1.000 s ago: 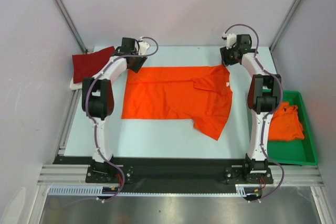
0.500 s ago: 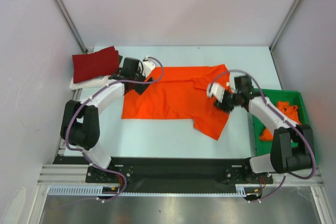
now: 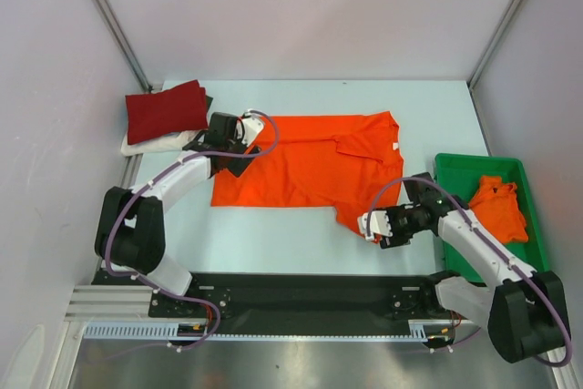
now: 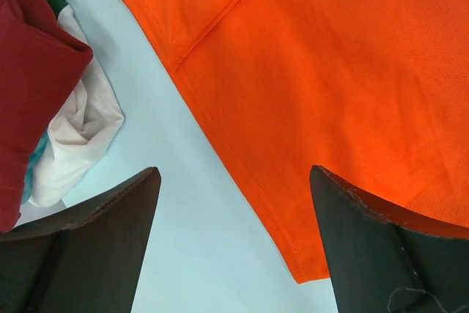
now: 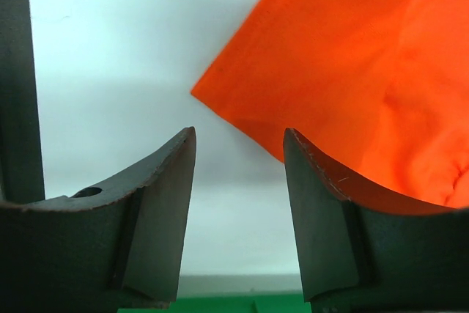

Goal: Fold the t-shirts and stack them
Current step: Fold the tshirt

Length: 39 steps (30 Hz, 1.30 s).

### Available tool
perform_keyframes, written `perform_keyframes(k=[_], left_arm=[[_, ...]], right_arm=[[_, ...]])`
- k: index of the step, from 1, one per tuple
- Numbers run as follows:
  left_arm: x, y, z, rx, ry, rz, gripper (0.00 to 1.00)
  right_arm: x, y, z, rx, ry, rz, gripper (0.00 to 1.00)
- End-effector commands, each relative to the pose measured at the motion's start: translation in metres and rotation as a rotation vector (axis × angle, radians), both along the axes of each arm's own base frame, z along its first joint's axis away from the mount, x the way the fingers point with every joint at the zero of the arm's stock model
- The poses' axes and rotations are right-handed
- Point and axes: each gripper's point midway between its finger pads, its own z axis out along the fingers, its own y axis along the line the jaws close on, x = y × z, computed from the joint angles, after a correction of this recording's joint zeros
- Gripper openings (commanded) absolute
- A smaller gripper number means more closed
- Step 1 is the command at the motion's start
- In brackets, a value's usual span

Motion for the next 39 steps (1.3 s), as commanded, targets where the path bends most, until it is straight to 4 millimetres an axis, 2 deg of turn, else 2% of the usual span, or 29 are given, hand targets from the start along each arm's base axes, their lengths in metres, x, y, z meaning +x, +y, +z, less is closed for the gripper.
perform_keyframes(k=[1, 15, 23, 24, 27, 28, 29, 31, 36, 39], left_arm=[[-0.001, 0.002, 0.01, -0.014, -0.037, 0.024, 0.88], [-0.023, 0.022, -0.011, 0.038, -0.001, 0.043, 0.88], [-0.037, 0.046, -0.015, 0.041, 0.002, 0.09, 0.86], [-0.041, 0.047, -0.015, 0.028, 0.009, 0.088, 0.85], [-0.053, 0.053, -0.021, -0.015, 0.073, 0.113, 0.82], [-0.057, 0.054, -0.024, -0.06, 0.102, 0.132, 0.79], [-0.061, 0.054, -0.025, -0.085, 0.127, 0.143, 0.77], [-0.074, 0.052, -0.028, -0.194, 0.207, 0.169, 0.72], [-0.105, 0.049, -0.035, -0.337, 0.367, 0.197, 0.67], [-0.113, 0.042, -0.036, -0.389, 0.403, 0.154, 0.66]], right_arm=[[0.001, 0.009, -0.003, 0.005, -0.005, 0.07, 0.56], [0.001, 0.022, -0.026, -0.052, 0.093, 0.139, 0.49], [-0.002, 0.013, -0.034, -0.123, 0.136, 0.135, 0.26], [-0.004, 0.012, -0.035, -0.128, 0.139, 0.135, 0.25], [-0.004, 0.011, -0.033, -0.134, 0.139, 0.126, 0.12], [-0.003, 0.012, -0.032, -0.132, 0.135, 0.121, 0.05], [-0.002, 0.012, -0.03, -0.129, 0.132, 0.111, 0.01], [0.003, 0.013, -0.027, -0.124, 0.119, 0.086, 0.0], [0.006, 0.014, -0.025, -0.121, 0.109, 0.044, 0.0], [0.006, 0.015, -0.025, -0.121, 0.104, 0.038, 0.0]])
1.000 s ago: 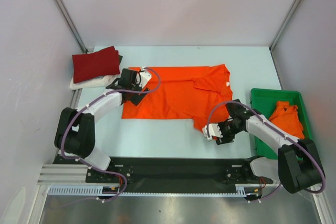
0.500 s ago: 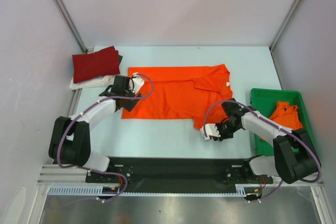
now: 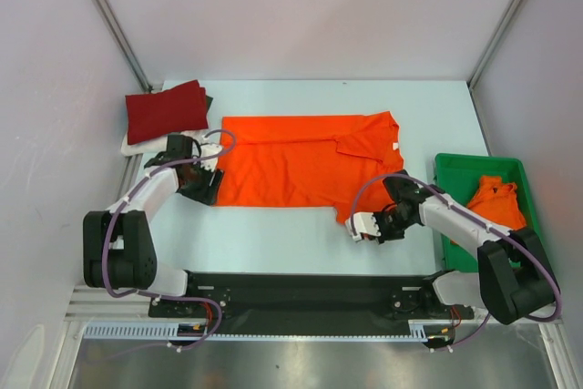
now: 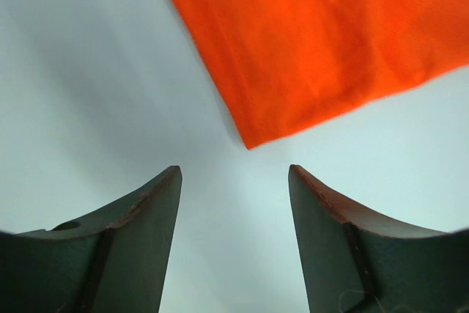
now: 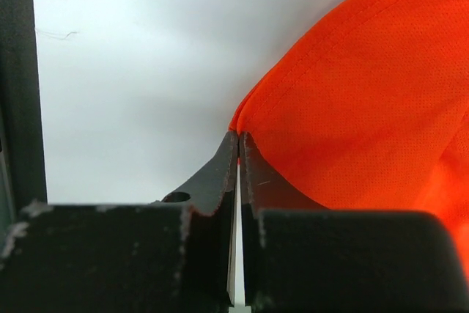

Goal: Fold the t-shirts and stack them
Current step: Fold the tshirt

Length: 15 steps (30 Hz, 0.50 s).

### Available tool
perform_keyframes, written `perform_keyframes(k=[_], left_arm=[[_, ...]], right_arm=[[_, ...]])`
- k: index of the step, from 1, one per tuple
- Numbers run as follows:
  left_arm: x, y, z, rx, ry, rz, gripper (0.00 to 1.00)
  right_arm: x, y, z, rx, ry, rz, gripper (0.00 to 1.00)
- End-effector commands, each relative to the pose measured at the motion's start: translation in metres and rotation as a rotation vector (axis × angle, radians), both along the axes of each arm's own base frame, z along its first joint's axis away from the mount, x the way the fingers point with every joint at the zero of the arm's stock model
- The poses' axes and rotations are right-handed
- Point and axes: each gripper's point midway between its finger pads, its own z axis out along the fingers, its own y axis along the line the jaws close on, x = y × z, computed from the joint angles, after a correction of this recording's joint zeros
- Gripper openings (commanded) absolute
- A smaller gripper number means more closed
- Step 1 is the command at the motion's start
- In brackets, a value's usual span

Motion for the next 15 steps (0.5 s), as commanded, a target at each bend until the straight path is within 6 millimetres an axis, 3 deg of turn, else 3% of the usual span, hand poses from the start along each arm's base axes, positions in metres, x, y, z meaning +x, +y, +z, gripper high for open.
perform_keyframes(k=[1, 6, 15], left_arm=[[-0.009, -0.026, 0.018, -0.156, 0.014, -0.047, 0.66], [-0.004, -0.026, 0.011, -0.154, 0.019, -0.058, 0.65], [0.007, -0.016, -0.01, -0.149, 0.035, -0.035, 0.59]], right_arm=[[0.011, 0.007, 0.011, 0.012, -0.042, -0.025, 0.0], [0.014, 0.018, 0.016, 0.02, -0.052, -0.02, 0.0], [0.014, 0.019, 0.017, 0.014, -0.056, -0.043, 0.0]])
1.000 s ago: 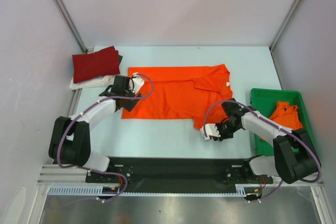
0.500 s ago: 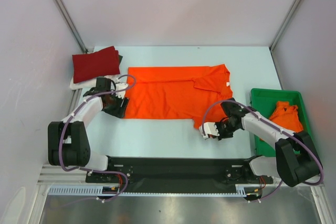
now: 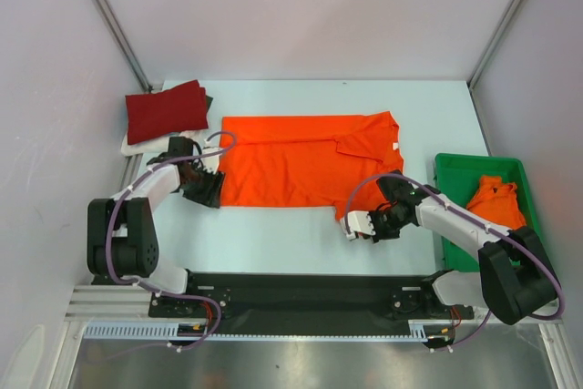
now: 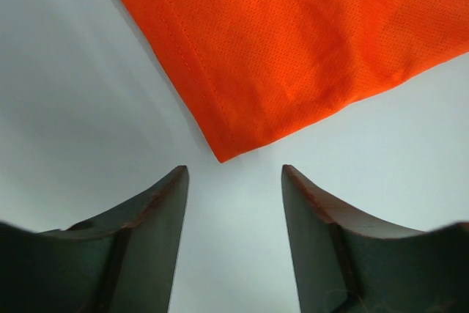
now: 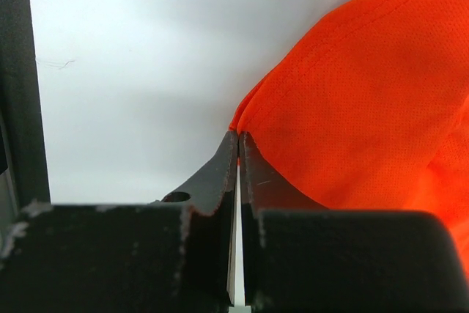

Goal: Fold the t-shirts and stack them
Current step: Fold the tshirt

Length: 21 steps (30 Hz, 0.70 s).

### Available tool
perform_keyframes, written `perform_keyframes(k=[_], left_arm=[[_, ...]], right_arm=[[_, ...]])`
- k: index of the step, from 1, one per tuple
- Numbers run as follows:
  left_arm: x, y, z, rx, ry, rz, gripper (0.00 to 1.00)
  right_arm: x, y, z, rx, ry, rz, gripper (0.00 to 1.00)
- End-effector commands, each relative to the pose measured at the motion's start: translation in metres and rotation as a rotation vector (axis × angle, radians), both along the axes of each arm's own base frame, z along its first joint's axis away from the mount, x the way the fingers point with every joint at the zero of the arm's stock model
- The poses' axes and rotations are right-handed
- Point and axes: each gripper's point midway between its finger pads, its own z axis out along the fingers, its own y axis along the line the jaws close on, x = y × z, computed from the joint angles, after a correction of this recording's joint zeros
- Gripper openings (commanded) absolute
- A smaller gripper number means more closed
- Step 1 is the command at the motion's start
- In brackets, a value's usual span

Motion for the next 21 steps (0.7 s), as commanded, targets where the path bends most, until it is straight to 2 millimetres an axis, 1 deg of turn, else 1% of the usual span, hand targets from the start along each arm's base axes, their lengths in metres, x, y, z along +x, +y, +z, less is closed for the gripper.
perform_keyframes(k=[1, 2, 5, 7, 8, 9, 11, 12, 14, 15, 17, 18, 20, 21], left_arm=[[0.019, -0.003, 0.002, -0.029, -0.049, -0.018, 0.56], [0.022, -0.002, 0.0, -0.022, -0.054, -0.018, 0.56], [0.022, -0.004, -0.007, -0.033, -0.038, -0.034, 0.54], [0.022, -0.006, -0.008, -0.045, -0.034, -0.042, 0.49], [0.02, -0.008, -0.01, -0.05, -0.025, -0.045, 0.48], [0.02, -0.008, -0.01, -0.052, -0.024, -0.047, 0.44], [0.019, -0.008, -0.012, -0.054, -0.018, -0.052, 0.4], [0.019, -0.008, -0.013, -0.053, -0.019, -0.057, 0.36], [0.018, -0.009, -0.015, -0.059, -0.012, -0.06, 0.32], [0.018, -0.01, -0.015, -0.063, -0.009, -0.066, 0.23], [0.016, -0.012, -0.016, -0.073, 0.001, -0.068, 0.1], [0.016, -0.012, -0.015, -0.075, -0.004, -0.077, 0.0], [0.014, -0.011, -0.012, -0.067, -0.007, -0.085, 0.0], [0.015, -0.009, -0.009, -0.06, -0.017, -0.093, 0.0]], right_arm=[[0.012, 0.006, 0.013, 0.018, -0.045, -0.022, 0.0], [0.011, 0.006, 0.013, 0.017, -0.043, -0.022, 0.0], [0.01, 0.006, 0.014, 0.014, -0.045, -0.024, 0.0], [0.01, 0.005, 0.015, 0.01, -0.046, -0.031, 0.0], [0.009, 0.004, 0.014, 0.008, -0.044, -0.034, 0.0], [0.009, 0.005, 0.014, 0.007, -0.045, -0.033, 0.0], [0.009, 0.005, 0.013, 0.008, -0.045, -0.041, 0.0], [0.009, 0.005, 0.014, 0.009, -0.044, -0.042, 0.0], [0.007, 0.006, 0.012, 0.007, -0.038, -0.049, 0.0], [0.007, 0.006, 0.012, 0.006, -0.037, -0.05, 0.0], [0.008, 0.006, 0.012, 0.004, -0.042, -0.059, 0.0], [0.01, 0.006, 0.014, 0.004, -0.043, -0.076, 0.0], [0.017, 0.005, 0.02, 0.006, -0.068, -0.114, 0.0], [0.022, 0.006, 0.028, 0.028, -0.085, -0.145, 0.0]])
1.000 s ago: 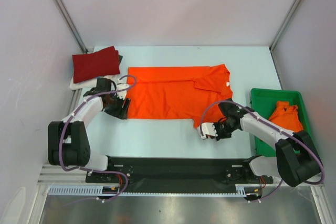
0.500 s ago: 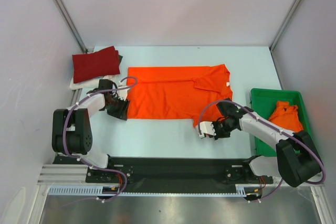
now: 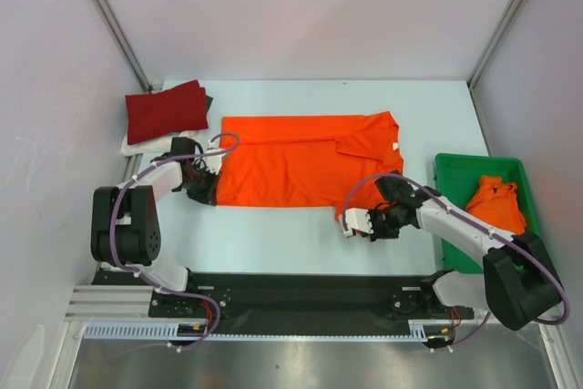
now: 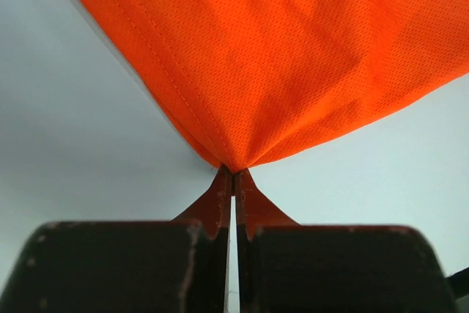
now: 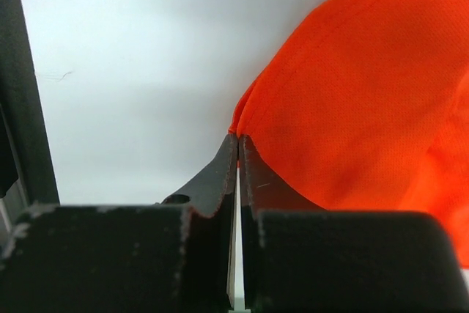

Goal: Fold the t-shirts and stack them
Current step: Fold the tshirt

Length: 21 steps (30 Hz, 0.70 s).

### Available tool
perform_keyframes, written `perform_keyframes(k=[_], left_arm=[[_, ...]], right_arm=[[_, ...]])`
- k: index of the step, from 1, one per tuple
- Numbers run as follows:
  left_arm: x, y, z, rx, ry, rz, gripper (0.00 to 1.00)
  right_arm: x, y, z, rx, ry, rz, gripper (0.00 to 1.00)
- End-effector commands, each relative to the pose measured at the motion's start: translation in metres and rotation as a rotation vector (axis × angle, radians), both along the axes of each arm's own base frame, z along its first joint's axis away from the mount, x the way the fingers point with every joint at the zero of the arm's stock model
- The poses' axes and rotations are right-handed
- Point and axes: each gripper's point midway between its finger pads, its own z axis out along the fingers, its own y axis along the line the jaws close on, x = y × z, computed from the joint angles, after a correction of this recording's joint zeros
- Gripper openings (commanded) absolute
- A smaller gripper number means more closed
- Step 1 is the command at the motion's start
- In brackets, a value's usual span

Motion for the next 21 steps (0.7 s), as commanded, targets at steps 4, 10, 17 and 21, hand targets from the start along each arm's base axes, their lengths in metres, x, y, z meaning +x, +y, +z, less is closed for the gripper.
perform_keyframes(k=[4, 10, 17, 21], left_arm=[[0.008, 0.0, 0.029, 0.002, -0.081, -0.078, 0.0], [0.014, 0.005, 0.051, 0.028, -0.106, -0.11, 0.0], [0.035, 0.008, 0.072, 0.044, -0.14, -0.128, 0.0], [0.045, 0.007, 0.076, 0.04, -0.137, -0.129, 0.0]], right_arm=[[0.039, 0.008, 0.054, 0.123, -0.131, -0.217, 0.0], [0.085, 0.011, 0.131, 0.291, -0.236, -0.417, 0.0], [0.143, -0.005, 0.189, 0.401, -0.333, -0.533, 0.0], [0.173, -0.011, 0.206, 0.437, -0.366, -0.563, 0.0]])
